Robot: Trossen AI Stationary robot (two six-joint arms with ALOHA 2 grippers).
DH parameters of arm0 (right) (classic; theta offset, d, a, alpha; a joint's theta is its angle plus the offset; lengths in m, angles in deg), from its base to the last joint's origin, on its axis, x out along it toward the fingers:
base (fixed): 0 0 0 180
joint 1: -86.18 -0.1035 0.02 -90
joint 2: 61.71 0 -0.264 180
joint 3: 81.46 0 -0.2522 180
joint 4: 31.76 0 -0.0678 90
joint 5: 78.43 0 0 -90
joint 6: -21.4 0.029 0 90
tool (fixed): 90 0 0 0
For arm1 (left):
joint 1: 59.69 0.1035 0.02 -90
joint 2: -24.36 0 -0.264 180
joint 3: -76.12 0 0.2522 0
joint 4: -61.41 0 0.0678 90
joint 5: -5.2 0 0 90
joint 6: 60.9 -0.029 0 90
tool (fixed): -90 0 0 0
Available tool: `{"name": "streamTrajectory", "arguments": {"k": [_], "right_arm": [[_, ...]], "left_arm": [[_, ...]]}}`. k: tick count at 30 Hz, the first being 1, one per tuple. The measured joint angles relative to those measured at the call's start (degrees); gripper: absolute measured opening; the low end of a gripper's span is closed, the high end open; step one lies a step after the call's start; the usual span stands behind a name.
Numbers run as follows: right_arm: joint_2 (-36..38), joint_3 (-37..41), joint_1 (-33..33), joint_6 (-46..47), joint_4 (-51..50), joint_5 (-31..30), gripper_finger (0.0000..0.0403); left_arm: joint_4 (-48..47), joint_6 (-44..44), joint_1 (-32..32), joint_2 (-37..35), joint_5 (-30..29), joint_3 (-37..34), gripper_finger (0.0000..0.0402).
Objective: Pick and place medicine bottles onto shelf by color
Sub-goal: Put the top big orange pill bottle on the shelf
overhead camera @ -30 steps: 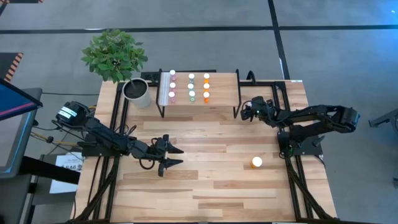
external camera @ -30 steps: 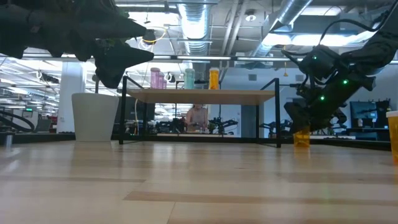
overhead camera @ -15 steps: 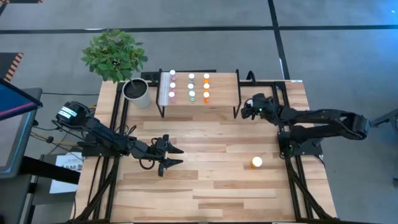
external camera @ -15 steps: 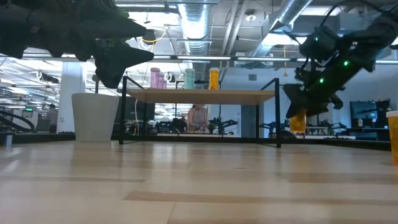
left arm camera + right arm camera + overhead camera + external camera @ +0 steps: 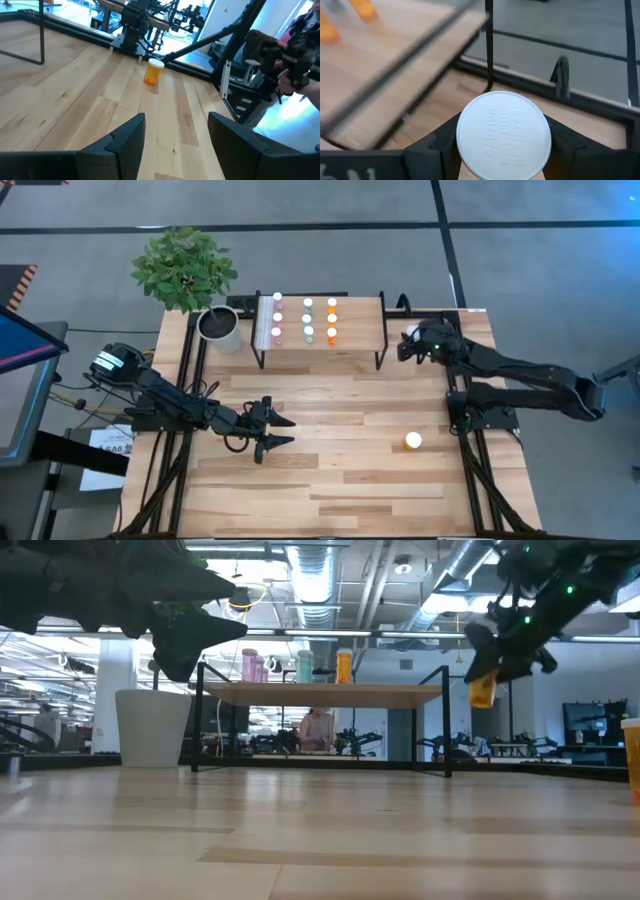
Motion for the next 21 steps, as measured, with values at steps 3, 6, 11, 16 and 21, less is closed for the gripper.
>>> {"name": "streamTrajectory", "arguments": {"k": [3,6,11,16,21], "right_arm": [[1.38,-2.29,-0.36,-0.61,-1.05,-0.04,0.0222],[1.77,-4.84,-1.35,-1.53,-1.48,-0.07,0.0219],[1.51,-9.45,-3.18,-2.97,-1.32,-0.07,0.0219],[-0.91,-13.73,-5.10,-3.18,-1.01,-0.05,0.0220],[-6.44,-17.94,-7.27,-4.74,-0.10,-0.04,0.0220]], "left_arm": [[-0.01,0.02,0.02,0.00,0.00,0.00,0.0203],[-0.01,0.02,0.01,0.00,-0.07,0.00,0.0203],[0.01,0.05,-0.01,0.00,-0.24,0.00,0.0203],[0.01,0.09,0.00,0.00,-0.24,0.00,0.0203],[0.04,0.11,0.02,0.00,-0.24,0.00,0.0203]]}}
